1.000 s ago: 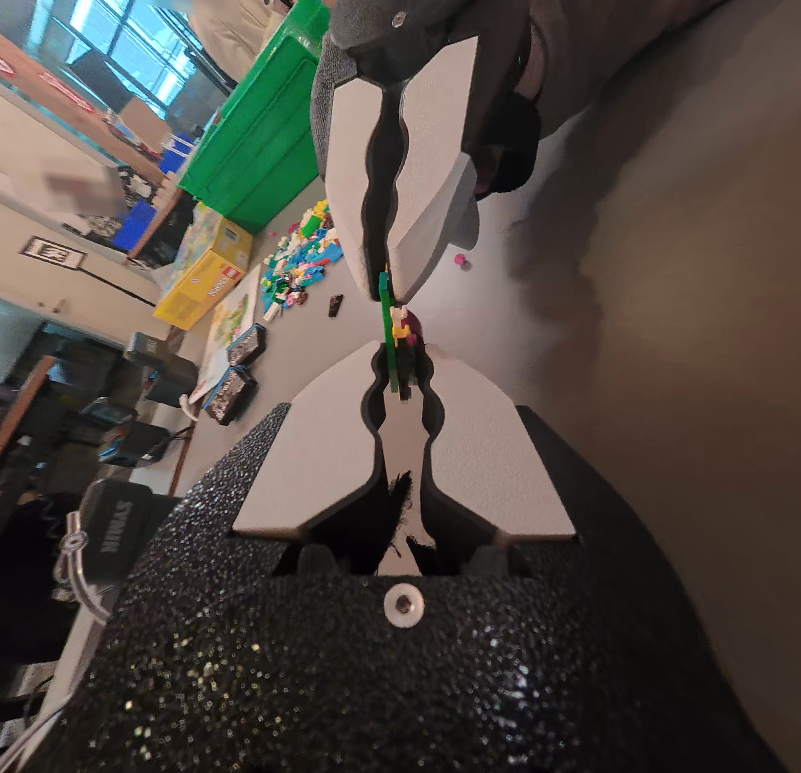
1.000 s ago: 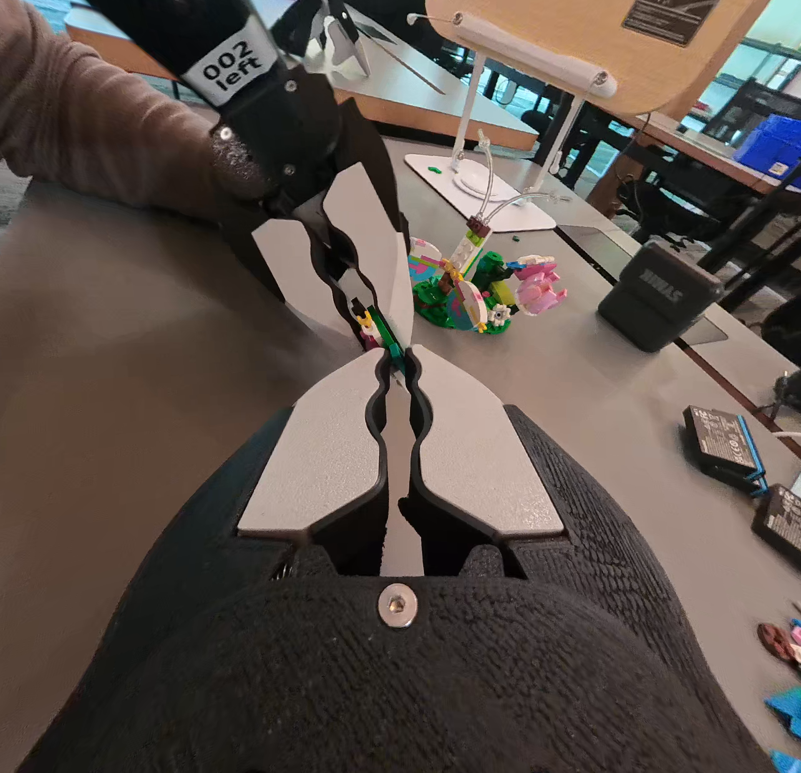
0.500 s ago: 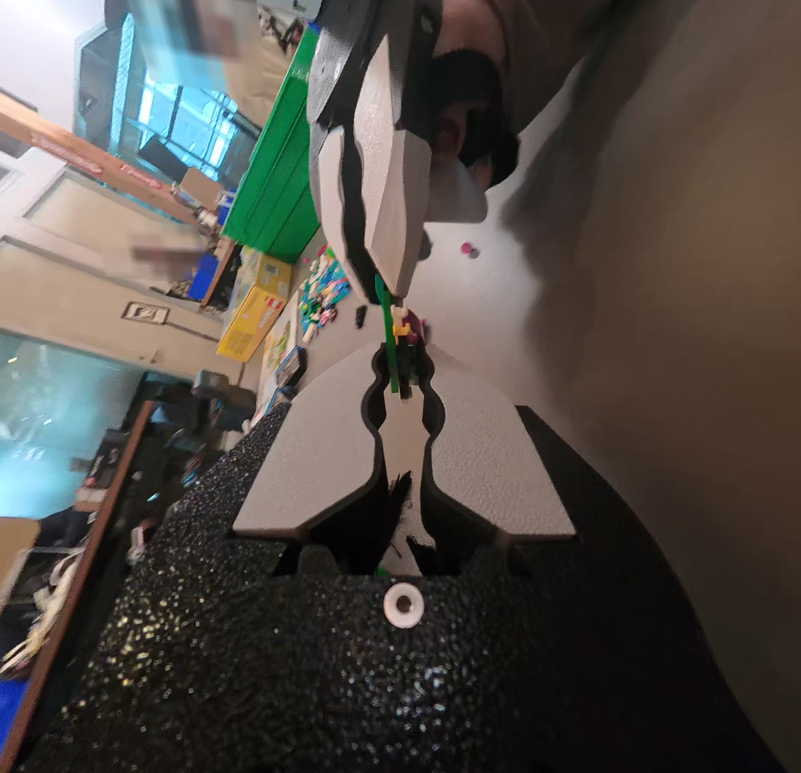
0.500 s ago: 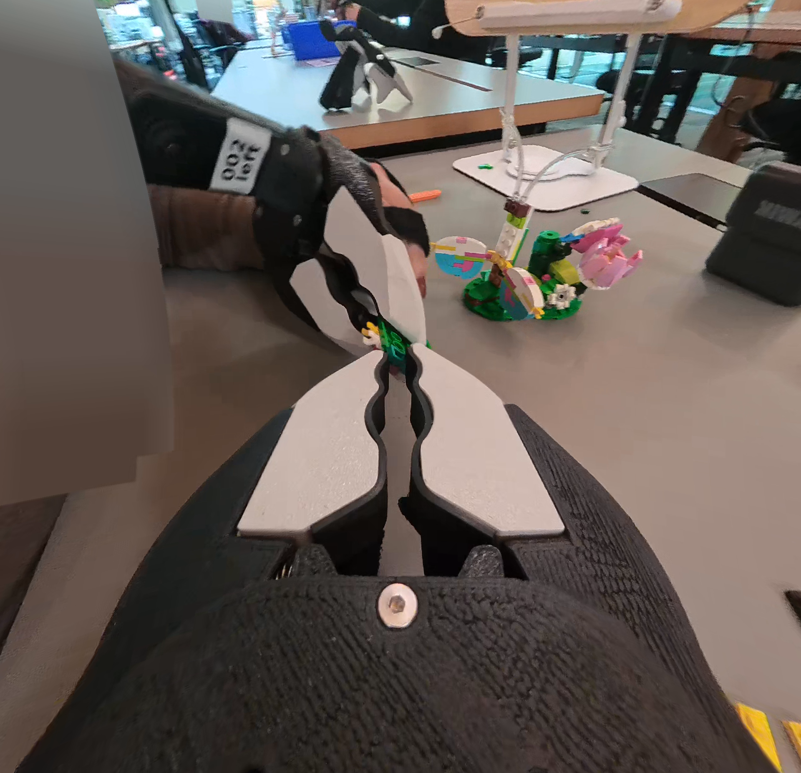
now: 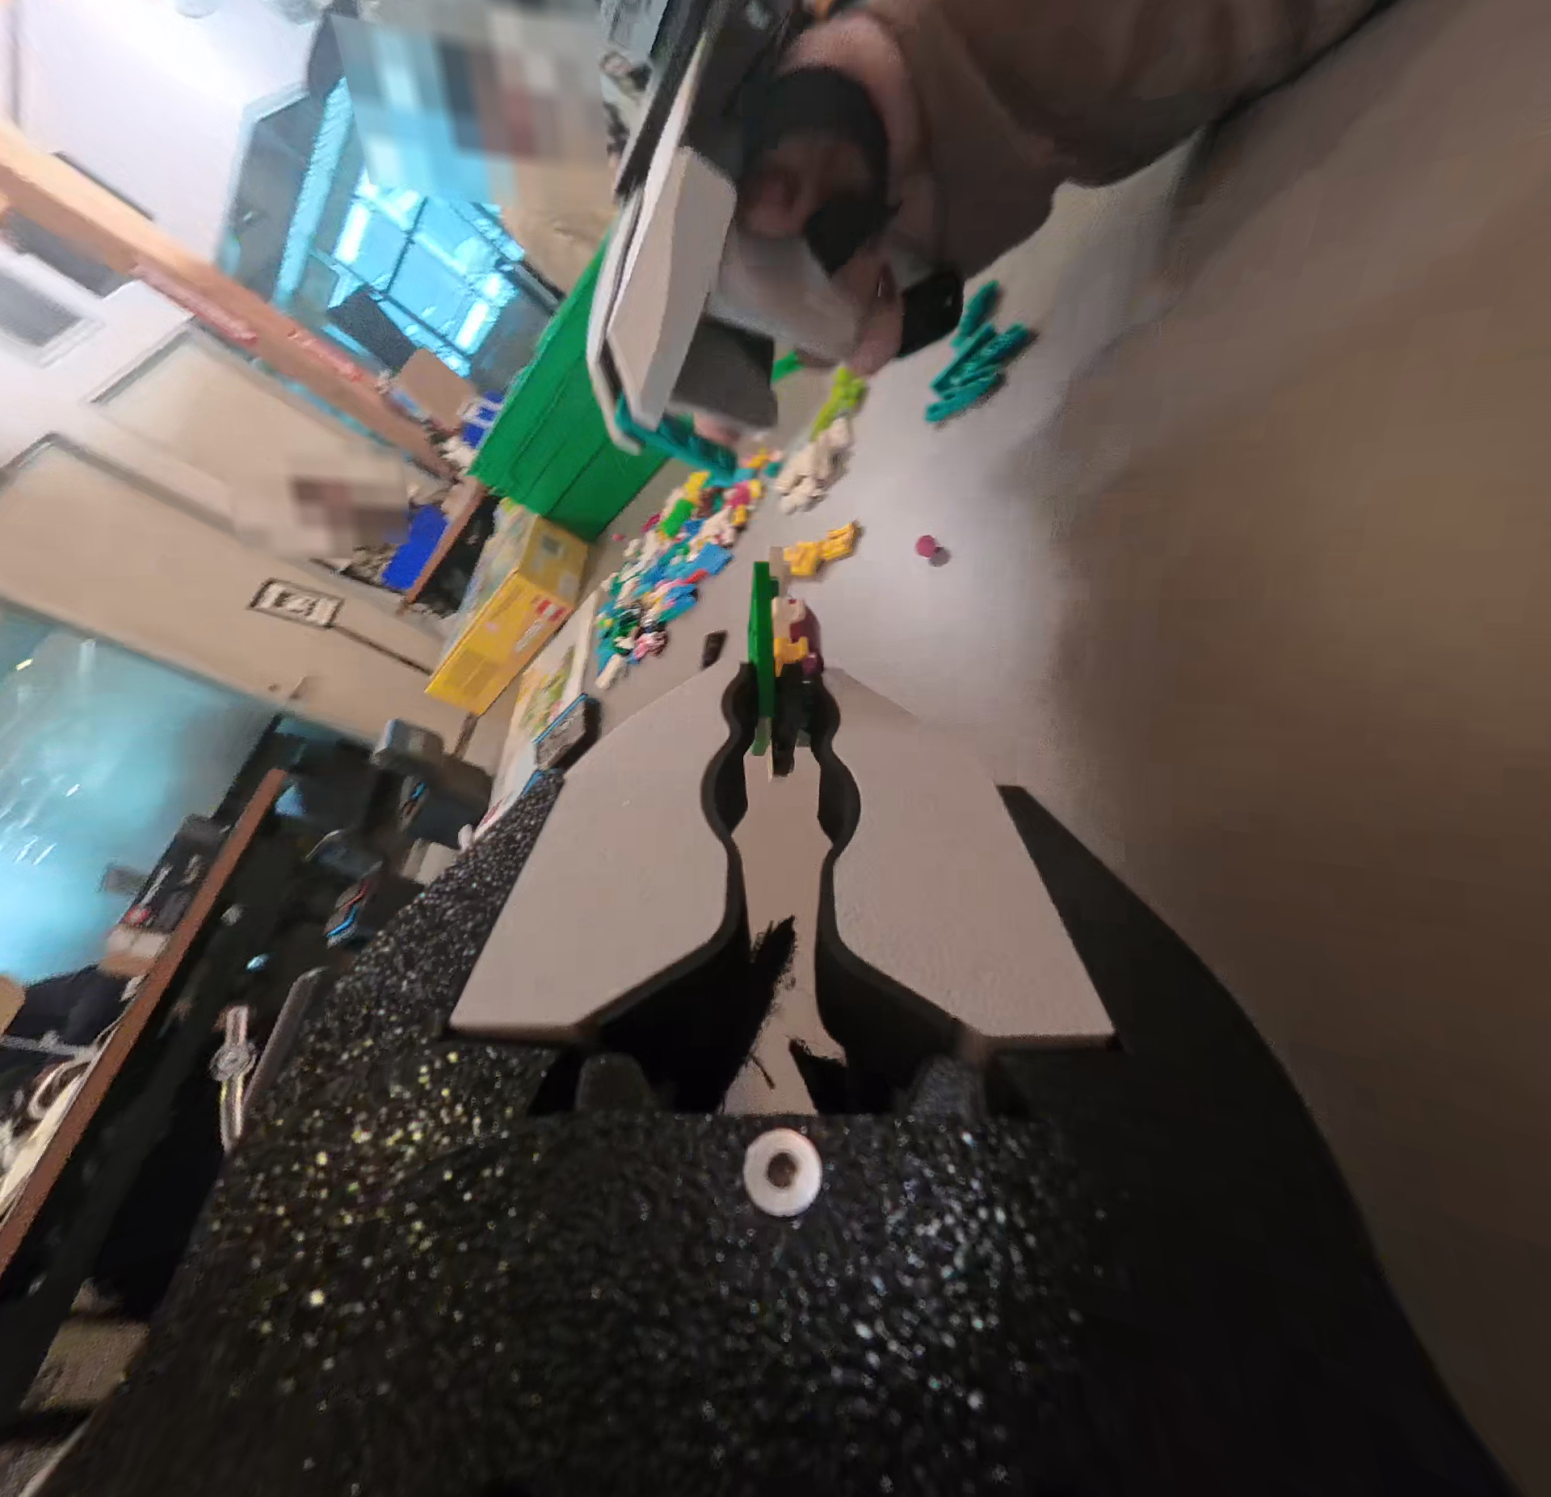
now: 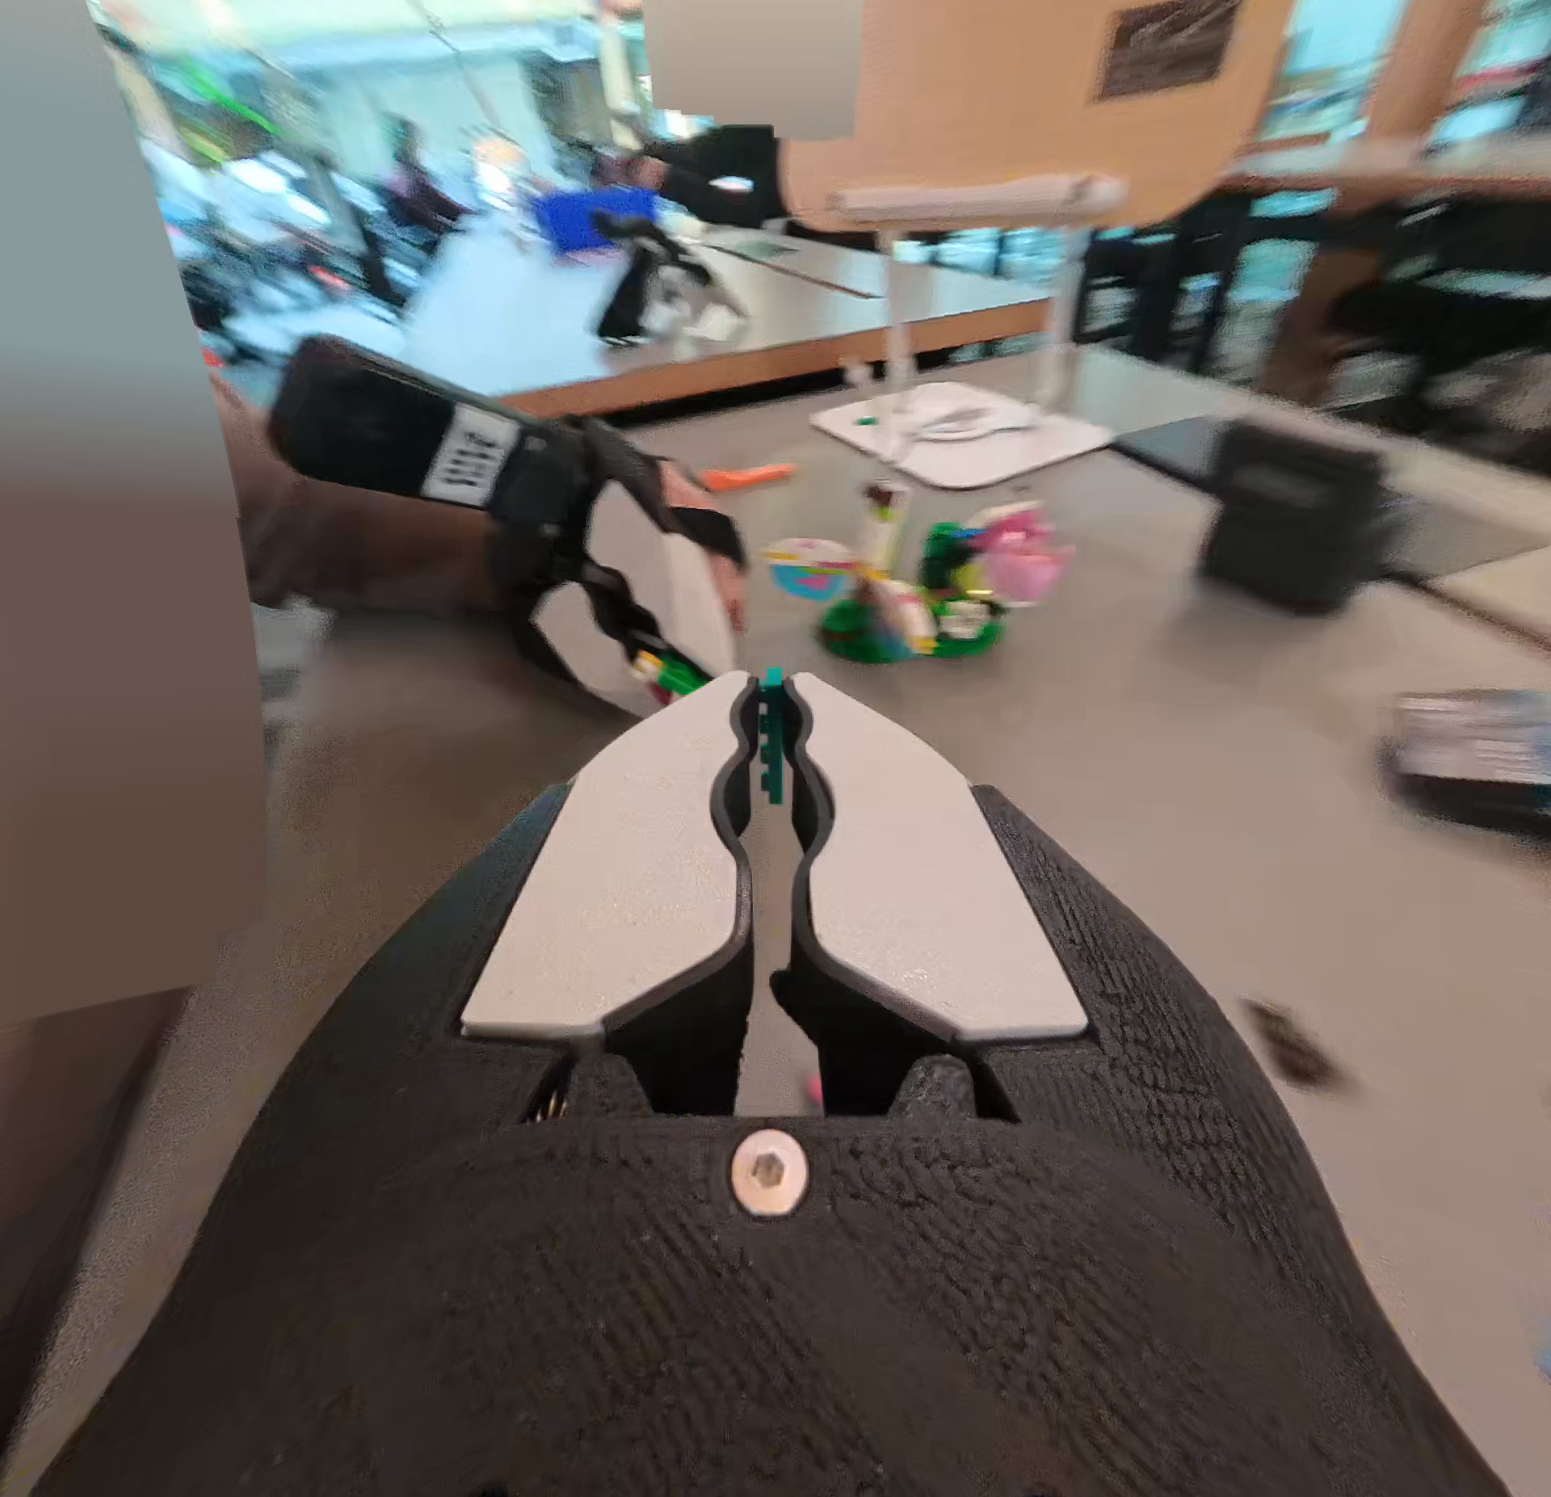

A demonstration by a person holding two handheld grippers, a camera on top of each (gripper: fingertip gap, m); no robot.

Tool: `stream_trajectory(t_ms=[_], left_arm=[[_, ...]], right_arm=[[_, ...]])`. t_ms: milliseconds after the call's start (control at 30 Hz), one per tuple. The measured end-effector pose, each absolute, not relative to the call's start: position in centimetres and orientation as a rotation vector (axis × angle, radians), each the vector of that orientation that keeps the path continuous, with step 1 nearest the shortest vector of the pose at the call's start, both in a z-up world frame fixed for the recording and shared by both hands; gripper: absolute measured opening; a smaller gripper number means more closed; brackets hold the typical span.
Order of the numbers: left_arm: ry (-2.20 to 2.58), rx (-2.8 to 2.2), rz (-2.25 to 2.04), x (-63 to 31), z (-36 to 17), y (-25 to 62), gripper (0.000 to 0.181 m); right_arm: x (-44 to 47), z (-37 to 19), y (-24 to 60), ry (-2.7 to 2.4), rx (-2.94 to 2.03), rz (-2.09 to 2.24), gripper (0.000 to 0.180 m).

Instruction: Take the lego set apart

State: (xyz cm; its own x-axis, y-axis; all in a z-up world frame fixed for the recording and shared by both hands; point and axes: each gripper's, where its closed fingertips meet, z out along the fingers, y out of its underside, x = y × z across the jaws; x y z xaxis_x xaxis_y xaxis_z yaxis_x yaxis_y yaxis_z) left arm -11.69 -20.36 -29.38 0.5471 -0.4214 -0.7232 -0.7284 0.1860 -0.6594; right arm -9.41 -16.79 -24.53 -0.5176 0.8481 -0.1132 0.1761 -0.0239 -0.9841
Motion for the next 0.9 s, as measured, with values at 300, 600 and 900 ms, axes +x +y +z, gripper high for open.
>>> stream_trajectory(t_ms=[300, 600, 900], left_arm=[[0.987, -1.171, 0.645, -11.3, -27.2, -20.0, 0.012], [1.079, -1.222, 0.614, -11.0, -29.1, -20.1, 0.012], [1.124, -1.249, 0.582, -10.5, -30.1, -20.1, 0.012]], right_arm=[[1.6, -29.5, -6.1, -1.719, -1.618, 0.979, 0.003], [0.8, -34.2, -8.5, -1.757, -1.974, 1.191, 0.003], [0.1, -34.2, -9.2, -1.78, -2.003, 1.063, 0.027]])
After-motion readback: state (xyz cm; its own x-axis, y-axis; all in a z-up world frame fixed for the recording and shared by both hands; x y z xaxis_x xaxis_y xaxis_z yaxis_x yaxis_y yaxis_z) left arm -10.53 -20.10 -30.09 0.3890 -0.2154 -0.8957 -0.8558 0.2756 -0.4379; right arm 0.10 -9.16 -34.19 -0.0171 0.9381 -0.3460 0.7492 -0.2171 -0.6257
